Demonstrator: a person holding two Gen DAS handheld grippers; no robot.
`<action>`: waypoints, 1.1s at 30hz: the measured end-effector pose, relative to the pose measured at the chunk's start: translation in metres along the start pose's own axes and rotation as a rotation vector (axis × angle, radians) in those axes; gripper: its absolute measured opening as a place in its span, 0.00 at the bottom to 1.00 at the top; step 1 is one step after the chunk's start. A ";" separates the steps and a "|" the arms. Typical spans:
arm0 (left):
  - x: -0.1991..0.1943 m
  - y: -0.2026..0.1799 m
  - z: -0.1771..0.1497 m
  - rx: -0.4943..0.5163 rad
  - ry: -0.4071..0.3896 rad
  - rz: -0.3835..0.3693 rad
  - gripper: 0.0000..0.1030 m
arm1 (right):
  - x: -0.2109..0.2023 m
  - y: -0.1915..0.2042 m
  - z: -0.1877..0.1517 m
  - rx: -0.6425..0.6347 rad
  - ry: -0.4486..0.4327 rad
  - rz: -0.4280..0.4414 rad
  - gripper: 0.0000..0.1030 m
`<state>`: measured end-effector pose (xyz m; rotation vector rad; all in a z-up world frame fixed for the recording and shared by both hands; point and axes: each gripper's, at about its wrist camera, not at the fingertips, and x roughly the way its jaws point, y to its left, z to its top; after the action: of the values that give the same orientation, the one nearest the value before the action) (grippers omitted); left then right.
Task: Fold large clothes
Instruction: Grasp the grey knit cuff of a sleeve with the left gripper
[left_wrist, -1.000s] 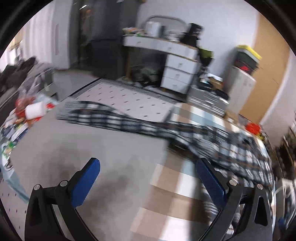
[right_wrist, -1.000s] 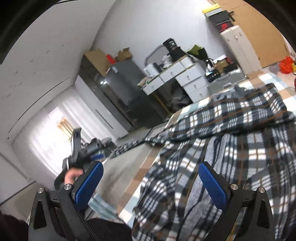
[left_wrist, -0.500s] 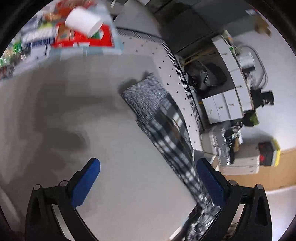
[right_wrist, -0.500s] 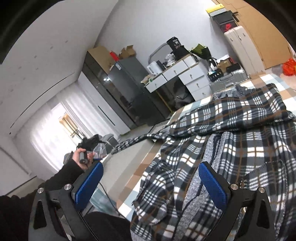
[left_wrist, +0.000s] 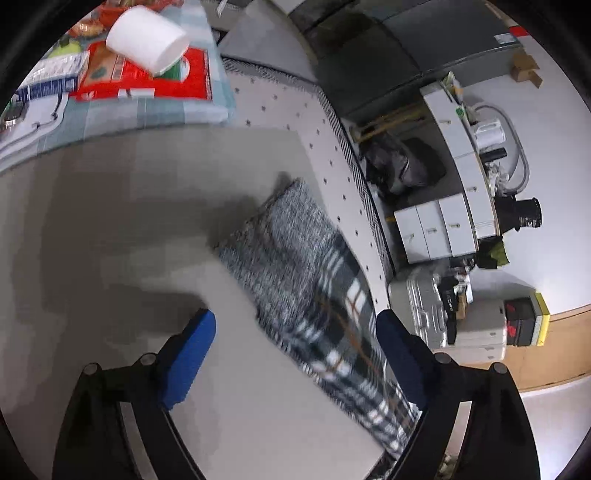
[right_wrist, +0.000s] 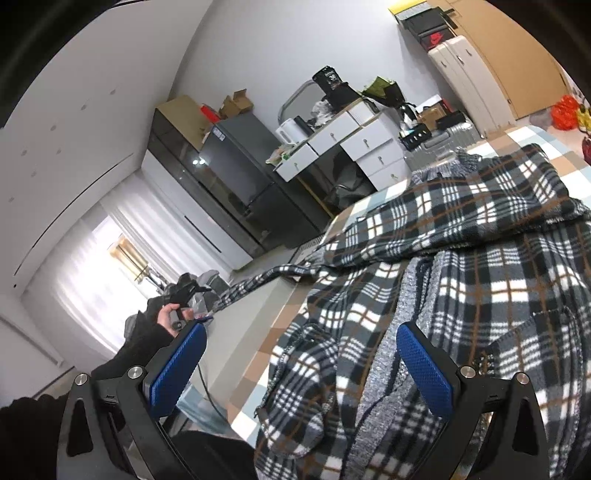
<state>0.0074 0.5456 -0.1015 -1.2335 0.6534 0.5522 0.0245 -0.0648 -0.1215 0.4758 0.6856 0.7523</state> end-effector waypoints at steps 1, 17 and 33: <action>0.001 -0.003 0.001 0.014 -0.006 0.024 0.73 | 0.001 0.001 0.000 -0.003 -0.001 -0.004 1.00; -0.004 -0.016 0.000 0.169 -0.170 0.207 0.01 | 0.005 0.012 -0.007 -0.061 0.025 -0.010 1.00; -0.063 -0.152 -0.064 0.541 -0.321 0.082 0.01 | -0.019 0.022 0.001 -0.050 -0.040 0.064 1.00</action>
<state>0.0599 0.4443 0.0331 -0.5969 0.5331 0.5776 0.0051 -0.0649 -0.1001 0.4678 0.6150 0.8158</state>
